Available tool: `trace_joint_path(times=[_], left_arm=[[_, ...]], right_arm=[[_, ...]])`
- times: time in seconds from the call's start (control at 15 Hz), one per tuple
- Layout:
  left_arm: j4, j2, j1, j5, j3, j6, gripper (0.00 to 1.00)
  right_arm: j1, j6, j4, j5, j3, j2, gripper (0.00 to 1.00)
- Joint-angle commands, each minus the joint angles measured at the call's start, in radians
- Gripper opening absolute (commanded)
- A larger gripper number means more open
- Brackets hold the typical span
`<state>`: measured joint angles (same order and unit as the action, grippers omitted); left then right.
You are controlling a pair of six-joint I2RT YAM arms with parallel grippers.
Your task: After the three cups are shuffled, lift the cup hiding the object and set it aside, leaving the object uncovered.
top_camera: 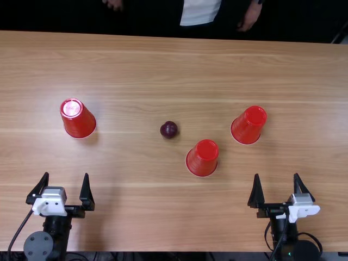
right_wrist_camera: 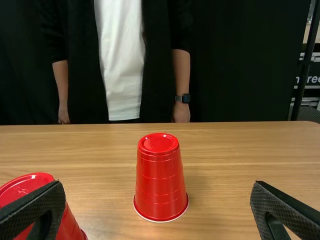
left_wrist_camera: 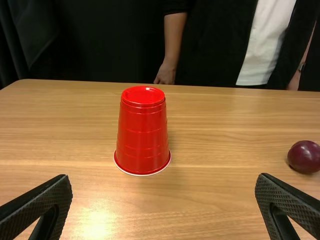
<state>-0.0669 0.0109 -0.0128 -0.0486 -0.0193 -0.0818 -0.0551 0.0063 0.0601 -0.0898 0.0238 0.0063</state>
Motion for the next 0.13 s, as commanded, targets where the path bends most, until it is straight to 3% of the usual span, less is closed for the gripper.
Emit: trace_joint_path(times=[0.0,0.07], left_arm=[[-0.009,-0.011,0.001,0.004,0.019,0.001,1.00],[-0.009,-0.011,0.001,0.004,0.019,0.001,1.00]], right_arm=[[-0.006,0.010,0.003,-0.006,-0.012,-0.006,1.00],[-0.006,0.010,0.003,-0.006,-0.012,-0.006,1.00]])
